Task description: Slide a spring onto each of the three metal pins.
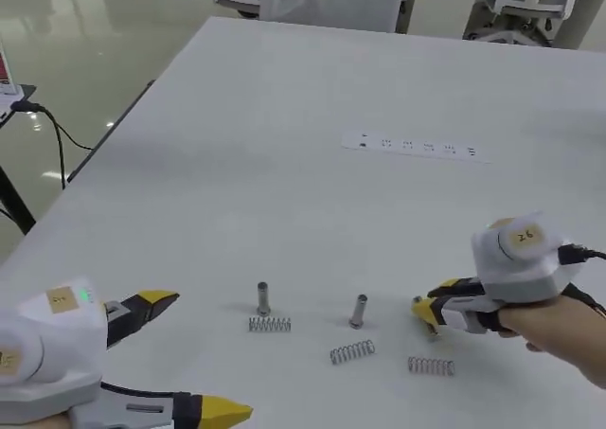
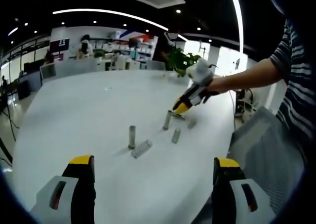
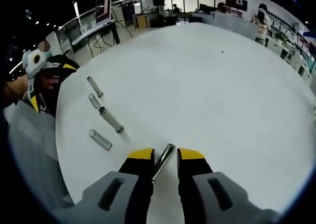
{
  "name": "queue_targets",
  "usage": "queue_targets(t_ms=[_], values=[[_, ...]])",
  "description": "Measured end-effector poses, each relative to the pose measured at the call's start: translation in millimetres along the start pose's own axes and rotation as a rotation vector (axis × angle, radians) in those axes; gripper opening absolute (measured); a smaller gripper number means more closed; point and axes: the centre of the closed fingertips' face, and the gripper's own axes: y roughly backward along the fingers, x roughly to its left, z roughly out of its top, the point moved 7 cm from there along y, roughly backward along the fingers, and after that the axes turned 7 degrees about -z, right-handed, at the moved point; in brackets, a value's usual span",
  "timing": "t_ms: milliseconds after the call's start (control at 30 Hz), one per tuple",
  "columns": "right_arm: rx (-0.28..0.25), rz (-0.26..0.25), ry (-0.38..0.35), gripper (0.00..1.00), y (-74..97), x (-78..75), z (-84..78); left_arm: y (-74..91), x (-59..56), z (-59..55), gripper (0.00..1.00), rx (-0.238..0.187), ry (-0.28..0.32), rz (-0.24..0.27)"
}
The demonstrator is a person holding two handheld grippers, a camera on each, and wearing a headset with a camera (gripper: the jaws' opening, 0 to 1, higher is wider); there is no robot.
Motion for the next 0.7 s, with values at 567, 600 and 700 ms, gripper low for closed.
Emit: queue_targets(t_ms=[567, 600, 700], values=[[0.041, -0.026, -0.043, 0.09, -9.7, 3.0, -2.1, -0.7, 3.8, -0.1, 0.96, 0.004, 0.004, -0.005], [0.042, -0.029, -0.041, 0.09, -9.8, 3.3, -1.8, -0.9, 3.9, -0.3, 0.96, 0.005, 0.004, -0.006], [0.05, -0.026, -0.08, 0.06, -10.8, 3.9, -1.7, -1.1, 4.5, -0.9, 0.96, 0.011, 0.001, -0.008]])
